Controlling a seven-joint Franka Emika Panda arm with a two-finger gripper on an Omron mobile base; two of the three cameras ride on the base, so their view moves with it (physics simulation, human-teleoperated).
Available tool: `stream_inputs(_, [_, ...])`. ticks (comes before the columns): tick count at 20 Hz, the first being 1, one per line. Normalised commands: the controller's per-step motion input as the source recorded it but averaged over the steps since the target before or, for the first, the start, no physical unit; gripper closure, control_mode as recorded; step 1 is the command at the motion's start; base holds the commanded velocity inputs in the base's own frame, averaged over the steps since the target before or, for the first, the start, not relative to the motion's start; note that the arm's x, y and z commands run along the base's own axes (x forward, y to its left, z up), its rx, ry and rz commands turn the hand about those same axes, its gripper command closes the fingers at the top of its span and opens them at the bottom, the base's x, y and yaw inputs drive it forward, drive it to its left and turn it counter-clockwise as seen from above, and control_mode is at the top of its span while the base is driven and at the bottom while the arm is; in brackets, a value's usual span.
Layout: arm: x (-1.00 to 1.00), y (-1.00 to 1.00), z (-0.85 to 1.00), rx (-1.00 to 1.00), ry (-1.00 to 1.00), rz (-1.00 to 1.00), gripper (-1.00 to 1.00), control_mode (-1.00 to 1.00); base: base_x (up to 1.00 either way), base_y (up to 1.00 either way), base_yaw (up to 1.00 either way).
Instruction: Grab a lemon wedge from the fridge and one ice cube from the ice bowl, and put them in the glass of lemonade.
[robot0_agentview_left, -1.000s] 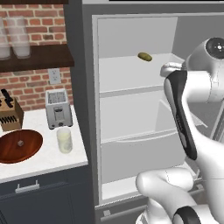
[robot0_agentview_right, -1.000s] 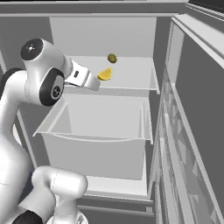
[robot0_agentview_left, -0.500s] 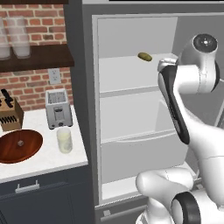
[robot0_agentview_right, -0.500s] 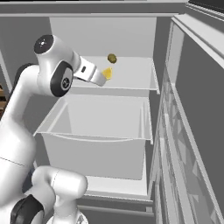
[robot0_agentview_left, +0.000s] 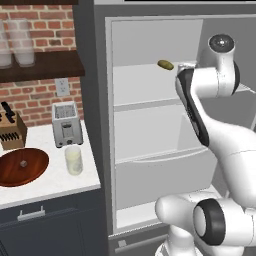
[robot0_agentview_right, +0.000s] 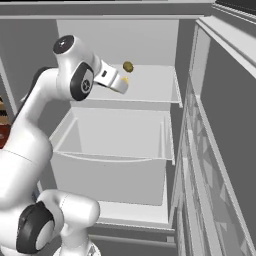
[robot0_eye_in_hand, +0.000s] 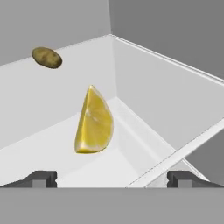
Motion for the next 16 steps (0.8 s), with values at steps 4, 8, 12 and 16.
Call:
stream_inputs(4, [0.45,0.0,-0.14,0.0,0.05,-0.03,-1.0,-1.0,0.0,0.0,0.0])
stream_inputs(8, [0.24,-0.02,-0.19,0.0,0.05,-0.03,-1.0,-1.0,0.0,0.0,0.0])
stream_inputs(12, [0.3,-0.1,-0.17,0.0,0.02,0.0,-1.0,-1.0,0.0,0.0,0.0])
stream_inputs(16, [0.34,-0.11,-0.1,0.0,0.0,0.0,-1.0,-1.0,0.0,0.0,0.0])
